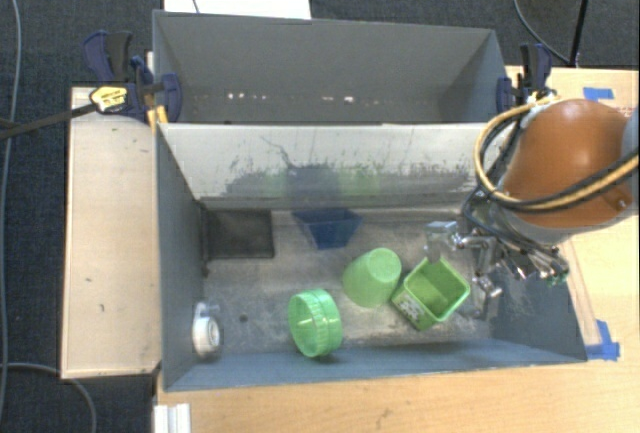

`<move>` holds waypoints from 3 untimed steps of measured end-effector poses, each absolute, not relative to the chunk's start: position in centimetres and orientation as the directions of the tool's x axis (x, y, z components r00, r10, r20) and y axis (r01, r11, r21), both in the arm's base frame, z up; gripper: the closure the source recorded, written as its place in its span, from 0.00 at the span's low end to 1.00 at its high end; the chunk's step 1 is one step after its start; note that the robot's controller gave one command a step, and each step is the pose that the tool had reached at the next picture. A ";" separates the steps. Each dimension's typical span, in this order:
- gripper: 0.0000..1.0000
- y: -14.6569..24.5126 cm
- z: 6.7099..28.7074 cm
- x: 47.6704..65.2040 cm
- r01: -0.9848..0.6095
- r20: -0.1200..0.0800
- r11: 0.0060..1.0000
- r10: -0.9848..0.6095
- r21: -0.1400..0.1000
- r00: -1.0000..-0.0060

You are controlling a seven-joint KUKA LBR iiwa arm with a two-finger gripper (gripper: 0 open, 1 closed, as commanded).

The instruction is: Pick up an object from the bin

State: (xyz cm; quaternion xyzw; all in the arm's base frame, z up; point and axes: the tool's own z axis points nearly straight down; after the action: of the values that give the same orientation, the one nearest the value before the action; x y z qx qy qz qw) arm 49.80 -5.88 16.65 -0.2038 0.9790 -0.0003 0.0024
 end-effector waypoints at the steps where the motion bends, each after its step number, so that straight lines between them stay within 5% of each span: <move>1: 0.00 -6.2 15.1 48.8 -0.471 -0.005 0.882 -0.471 -0.002 -0.882; 2: 0.00 -7.8 8.3 48.3 -0.675 -0.008 0.738 -0.675 -0.008 -0.737; 3: 1.00 -7.0 6.5 48.5 -0.656 -0.020 0.754 -0.656 -0.013 -0.754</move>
Offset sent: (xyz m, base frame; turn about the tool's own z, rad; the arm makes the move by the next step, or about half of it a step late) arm -0.0189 -0.0223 -0.0965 -0.3418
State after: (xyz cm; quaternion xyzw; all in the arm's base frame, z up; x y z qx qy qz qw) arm 48.54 -7.03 6.46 -0.3504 0.9365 -0.0025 0.0115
